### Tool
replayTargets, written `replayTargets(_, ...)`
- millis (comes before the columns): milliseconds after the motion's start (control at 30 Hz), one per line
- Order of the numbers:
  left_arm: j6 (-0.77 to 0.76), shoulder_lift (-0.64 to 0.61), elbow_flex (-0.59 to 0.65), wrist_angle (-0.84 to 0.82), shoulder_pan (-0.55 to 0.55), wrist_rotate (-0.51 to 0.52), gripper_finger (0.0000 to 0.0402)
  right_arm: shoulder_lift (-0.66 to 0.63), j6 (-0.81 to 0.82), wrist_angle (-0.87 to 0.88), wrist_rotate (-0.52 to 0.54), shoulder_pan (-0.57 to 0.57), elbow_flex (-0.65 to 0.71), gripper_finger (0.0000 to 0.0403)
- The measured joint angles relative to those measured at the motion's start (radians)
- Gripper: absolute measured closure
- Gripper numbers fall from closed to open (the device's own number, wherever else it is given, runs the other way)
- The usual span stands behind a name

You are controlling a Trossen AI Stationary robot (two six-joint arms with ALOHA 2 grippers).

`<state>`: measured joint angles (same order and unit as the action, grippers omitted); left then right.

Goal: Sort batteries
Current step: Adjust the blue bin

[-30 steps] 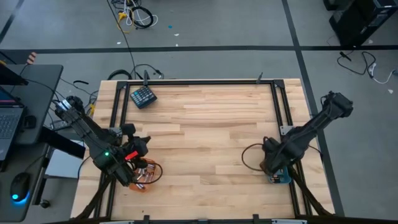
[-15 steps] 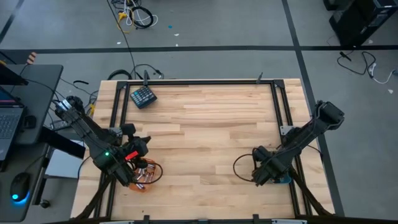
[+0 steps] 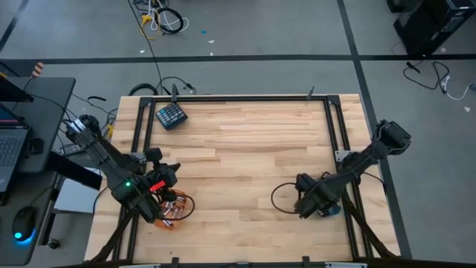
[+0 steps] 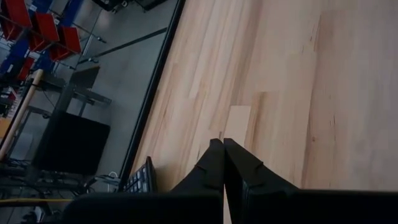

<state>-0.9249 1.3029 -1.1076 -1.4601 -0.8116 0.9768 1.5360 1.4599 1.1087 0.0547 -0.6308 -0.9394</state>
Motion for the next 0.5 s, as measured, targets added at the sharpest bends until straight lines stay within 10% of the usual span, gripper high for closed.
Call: replayTargets(500, 0.0, 0.0, 0.0, -0.001, 0.0, -0.001, 0.0401, 0.0, -0.138, -0.077, 0.101, 0.119, 0.0, 0.0403)
